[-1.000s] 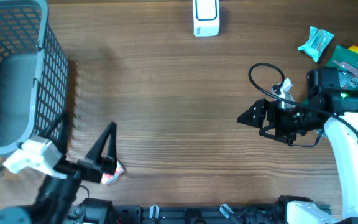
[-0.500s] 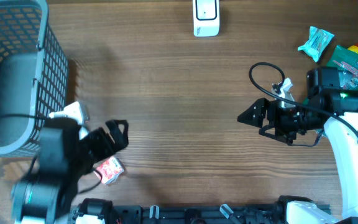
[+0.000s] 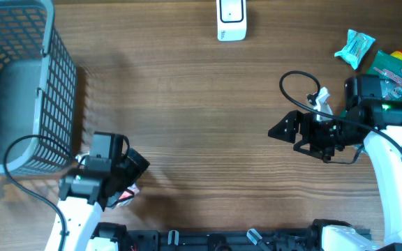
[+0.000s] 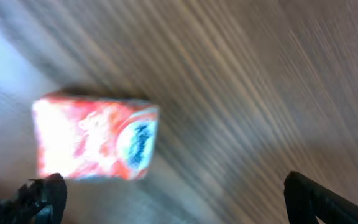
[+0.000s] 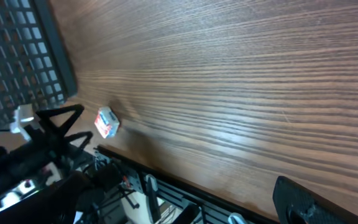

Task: Scan the item barcode
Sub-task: 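Reach the left gripper down over the red Kleenex pack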

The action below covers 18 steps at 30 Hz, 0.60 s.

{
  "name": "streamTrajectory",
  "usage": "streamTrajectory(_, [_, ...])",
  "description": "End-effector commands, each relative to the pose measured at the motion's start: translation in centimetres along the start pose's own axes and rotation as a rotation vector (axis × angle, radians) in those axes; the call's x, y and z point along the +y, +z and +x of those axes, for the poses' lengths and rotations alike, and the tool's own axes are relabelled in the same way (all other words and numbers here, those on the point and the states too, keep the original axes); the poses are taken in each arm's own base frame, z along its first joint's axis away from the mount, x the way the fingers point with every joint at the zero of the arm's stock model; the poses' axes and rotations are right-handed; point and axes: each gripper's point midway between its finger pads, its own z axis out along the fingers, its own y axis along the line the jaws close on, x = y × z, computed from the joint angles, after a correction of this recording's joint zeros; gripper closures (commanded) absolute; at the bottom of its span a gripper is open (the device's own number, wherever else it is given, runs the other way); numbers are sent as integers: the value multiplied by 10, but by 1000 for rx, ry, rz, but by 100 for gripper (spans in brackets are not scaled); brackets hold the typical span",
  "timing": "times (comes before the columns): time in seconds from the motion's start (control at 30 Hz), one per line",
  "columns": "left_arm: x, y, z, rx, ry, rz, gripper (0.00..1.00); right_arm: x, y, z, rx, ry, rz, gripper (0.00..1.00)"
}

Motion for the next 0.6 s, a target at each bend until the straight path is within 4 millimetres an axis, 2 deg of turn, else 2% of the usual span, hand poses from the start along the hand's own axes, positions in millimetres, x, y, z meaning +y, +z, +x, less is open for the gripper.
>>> streamTrajectory(0.0, [12, 25, 13, 44, -72, -7, 0, -1, 0, 1, -8, -5, 16, 1])
streamTrajectory(0.07, [21, 33, 17, 59, -131, -41, 0, -2, 0, 1, -7, -5, 17, 1])
streamTrajectory(0.3, [25, 37, 15, 44, -338, -83, 0, -2, 0, 1, -8, -5, 17, 1])
streamTrajectory(0.4, [32, 40, 11, 16, -371, -121, 0, -2, 0, 1, -8, -5, 17, 1])
streamTrajectory(0.57, [46, 49, 19, 41, -425, -205, 0, -2, 0, 1, -8, -5, 17, 1])
